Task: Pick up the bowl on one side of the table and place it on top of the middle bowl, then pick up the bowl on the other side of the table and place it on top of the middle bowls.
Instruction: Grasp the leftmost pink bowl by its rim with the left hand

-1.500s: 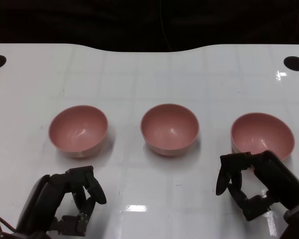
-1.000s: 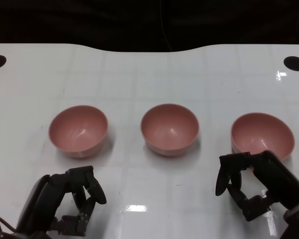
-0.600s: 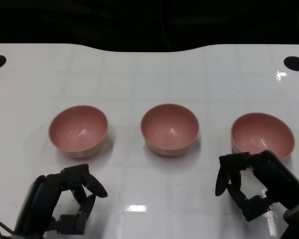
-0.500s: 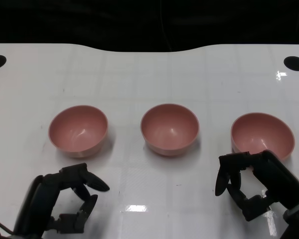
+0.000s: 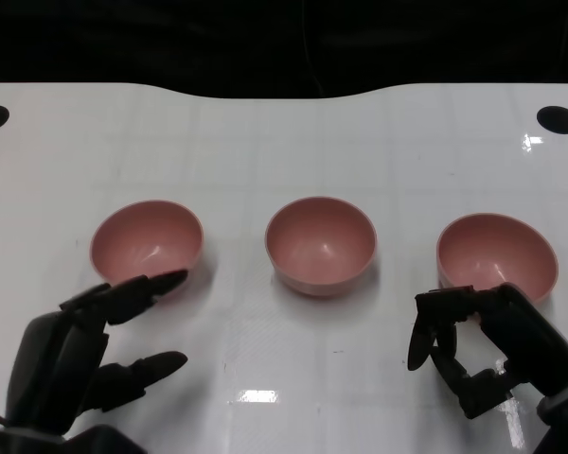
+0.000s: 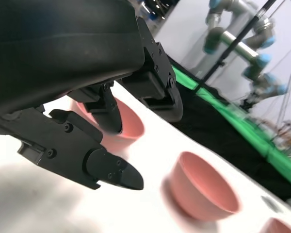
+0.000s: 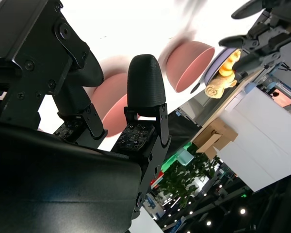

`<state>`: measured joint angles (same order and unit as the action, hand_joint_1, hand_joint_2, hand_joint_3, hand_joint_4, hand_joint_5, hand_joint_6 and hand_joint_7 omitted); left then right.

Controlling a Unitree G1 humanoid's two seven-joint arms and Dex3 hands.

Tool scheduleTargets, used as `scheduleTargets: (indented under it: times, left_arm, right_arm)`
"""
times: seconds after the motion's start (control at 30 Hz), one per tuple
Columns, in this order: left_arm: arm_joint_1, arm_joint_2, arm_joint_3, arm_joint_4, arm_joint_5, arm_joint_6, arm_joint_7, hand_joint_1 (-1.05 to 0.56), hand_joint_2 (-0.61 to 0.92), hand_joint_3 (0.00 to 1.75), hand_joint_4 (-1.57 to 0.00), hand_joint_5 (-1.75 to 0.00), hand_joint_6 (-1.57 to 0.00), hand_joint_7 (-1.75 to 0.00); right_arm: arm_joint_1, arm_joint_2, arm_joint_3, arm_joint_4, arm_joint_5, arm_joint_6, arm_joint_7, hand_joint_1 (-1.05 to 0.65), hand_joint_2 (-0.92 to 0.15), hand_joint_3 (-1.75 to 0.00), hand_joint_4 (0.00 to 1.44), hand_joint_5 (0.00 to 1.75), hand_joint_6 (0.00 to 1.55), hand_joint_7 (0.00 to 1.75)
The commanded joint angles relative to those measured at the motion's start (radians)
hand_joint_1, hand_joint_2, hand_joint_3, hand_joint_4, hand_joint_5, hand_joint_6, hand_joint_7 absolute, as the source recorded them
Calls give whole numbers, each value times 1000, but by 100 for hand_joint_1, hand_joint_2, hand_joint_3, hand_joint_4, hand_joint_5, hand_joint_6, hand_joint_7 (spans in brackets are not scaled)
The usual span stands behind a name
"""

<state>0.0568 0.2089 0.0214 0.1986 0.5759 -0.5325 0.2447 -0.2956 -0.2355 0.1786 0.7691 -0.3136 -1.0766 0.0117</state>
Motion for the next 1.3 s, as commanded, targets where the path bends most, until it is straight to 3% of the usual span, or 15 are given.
scheduleTargets:
  times: [0.03,0.2,0.53,0.8,0.9,1.23,1.27,1.3]
  left_arm:
    - [18,26,-11,-115,82,150,-26,-46,91,2,-44,-45,-47,0]
    - [2,53,-53,-195,205,297,-19,-47,90,0,-41,-39,-43,0]
    - [-86,73,-156,-182,397,527,-20,-46,92,1,-35,-35,-37,0]
    - [-204,91,-255,-62,454,636,-43,-47,91,1,-42,-39,-43,-3]
    - [-260,87,-294,9,456,661,-48,-45,92,1,-50,-30,-50,-2]
    - [-397,78,-398,202,448,734,-60,-43,91,0,-64,-29,-58,-3]
    - [-406,78,-406,217,443,736,-60,-40,92,0,-68,-55,-60,-2]
    - [-413,78,-413,227,439,738,-59,-39,92,0,-62,-76,-61,-1]
  right_arm:
    - [14,-7,-7,-13,10,3,-1,14,-8,-171,94,175,93,128]
    - [21,-6,-9,-26,11,12,-2,13,-9,-170,93,175,92,129]
    - [25,-4,-10,-38,8,24,0,11,-10,-169,92,175,90,131]
    - [27,-3,-10,-38,7,19,0,11,-9,-170,92,175,89,131]
    - [29,-8,-11,-40,8,20,4,12,-9,-170,91,175,89,132]
    - [31,-12,-13,-42,4,17,6,11,-11,-167,91,175,88,132]
    - [30,-13,-14,-42,3,15,6,11,-11,-167,91,175,88,132]
    - [30,-14,-14,-41,2,14,5,11,-11,-167,91,175,88,132]
